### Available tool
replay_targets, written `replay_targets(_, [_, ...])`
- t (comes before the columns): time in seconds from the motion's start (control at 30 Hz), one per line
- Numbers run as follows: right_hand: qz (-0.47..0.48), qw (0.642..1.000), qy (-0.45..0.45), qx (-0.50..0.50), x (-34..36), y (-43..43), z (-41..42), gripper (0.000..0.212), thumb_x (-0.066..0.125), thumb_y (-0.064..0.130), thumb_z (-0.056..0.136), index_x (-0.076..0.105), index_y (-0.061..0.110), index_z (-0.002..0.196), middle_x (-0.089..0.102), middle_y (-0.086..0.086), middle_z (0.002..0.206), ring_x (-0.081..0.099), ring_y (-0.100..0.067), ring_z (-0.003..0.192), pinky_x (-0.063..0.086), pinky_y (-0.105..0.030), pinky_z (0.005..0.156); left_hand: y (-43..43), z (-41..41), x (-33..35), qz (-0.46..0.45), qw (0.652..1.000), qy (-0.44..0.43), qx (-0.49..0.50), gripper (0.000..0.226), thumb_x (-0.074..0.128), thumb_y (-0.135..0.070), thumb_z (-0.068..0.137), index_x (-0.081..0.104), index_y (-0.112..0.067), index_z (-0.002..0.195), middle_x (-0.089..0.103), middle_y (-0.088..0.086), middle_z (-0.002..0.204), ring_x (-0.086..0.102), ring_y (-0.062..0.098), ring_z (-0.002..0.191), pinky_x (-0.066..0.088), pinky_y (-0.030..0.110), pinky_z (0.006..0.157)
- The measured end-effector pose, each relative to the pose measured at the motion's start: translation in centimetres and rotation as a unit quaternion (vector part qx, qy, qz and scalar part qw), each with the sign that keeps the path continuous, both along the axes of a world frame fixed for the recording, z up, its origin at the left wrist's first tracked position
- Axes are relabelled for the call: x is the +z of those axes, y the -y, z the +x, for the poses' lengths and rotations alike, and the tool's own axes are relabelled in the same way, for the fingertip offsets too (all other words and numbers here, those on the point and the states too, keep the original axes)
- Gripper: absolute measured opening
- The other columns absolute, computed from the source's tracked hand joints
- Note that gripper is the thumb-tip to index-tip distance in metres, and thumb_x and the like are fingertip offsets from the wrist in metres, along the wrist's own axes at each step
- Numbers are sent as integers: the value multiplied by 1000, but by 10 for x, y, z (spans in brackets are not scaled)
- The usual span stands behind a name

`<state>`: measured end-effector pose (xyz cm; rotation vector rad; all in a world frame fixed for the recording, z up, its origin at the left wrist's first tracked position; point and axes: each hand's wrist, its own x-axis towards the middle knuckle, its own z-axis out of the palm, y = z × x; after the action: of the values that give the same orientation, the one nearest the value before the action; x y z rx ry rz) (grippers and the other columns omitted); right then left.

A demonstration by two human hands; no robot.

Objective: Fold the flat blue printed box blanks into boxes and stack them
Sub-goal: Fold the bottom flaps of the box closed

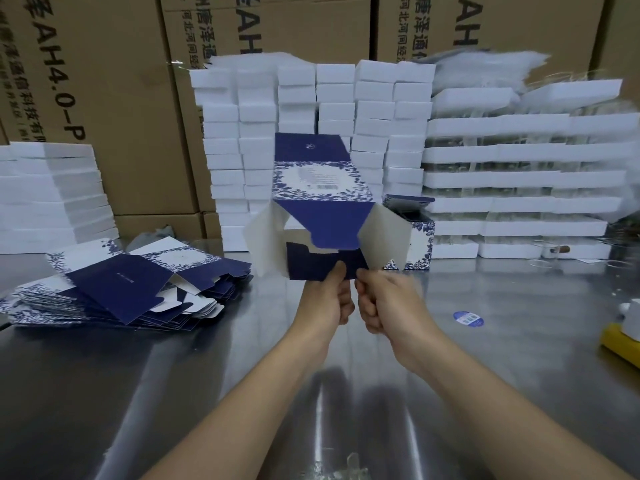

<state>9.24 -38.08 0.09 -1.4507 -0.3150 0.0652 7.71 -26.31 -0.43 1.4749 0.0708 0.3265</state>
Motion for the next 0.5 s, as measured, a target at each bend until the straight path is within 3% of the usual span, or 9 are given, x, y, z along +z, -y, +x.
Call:
replay_targets(0.13, [-89,982,104,-132,4,5,-1,52,66,61,90,46,21,62,39,9,53,37,-15,52,32,-30,56,-8,6,-3,29,997,0,69,38,44,-22,109,35,-19,72,30,-8,55,26,15,53,27,27,48])
replay_targets(0.23, [-62,972,116,-193,10,12,-1,68,53,86,71,50,19,61,43,8,57,39,-14,56,34,-31,59,-17,10,-10,177,976,-18,122,41,43,-32,110,39,-16,72,41,-1,62,37,25,60,31,35,63])
replay_targets(0.33, [-65,969,117,-208,6,16,2,71,46,83,75,52,13,65,44,8,53,32,-8,48,30,-31,55,-17,5,-16,353,919,-30,174,51,34,-49,111,43,-18,71,52,-1,63,48,24,58,28,35,54])
replay_targets(0.43, [-72,974,136,-165,5,16,4,73,44,84,77,59,13,67,51,7,56,41,-10,52,35,-31,57,-16,2,-17,379,907,-6,185,58,35,-53,109,38,-19,63,46,-5,53,44,21,50,26,34,49])
replay_targets(0.5, [-52,979,175,-95,9,16,2,66,46,82,81,64,20,70,60,8,64,51,-9,59,40,-20,56,-17,2,-15,381,904,8,193,55,38,-50,108,38,-18,63,48,-3,54,47,22,54,29,35,51])
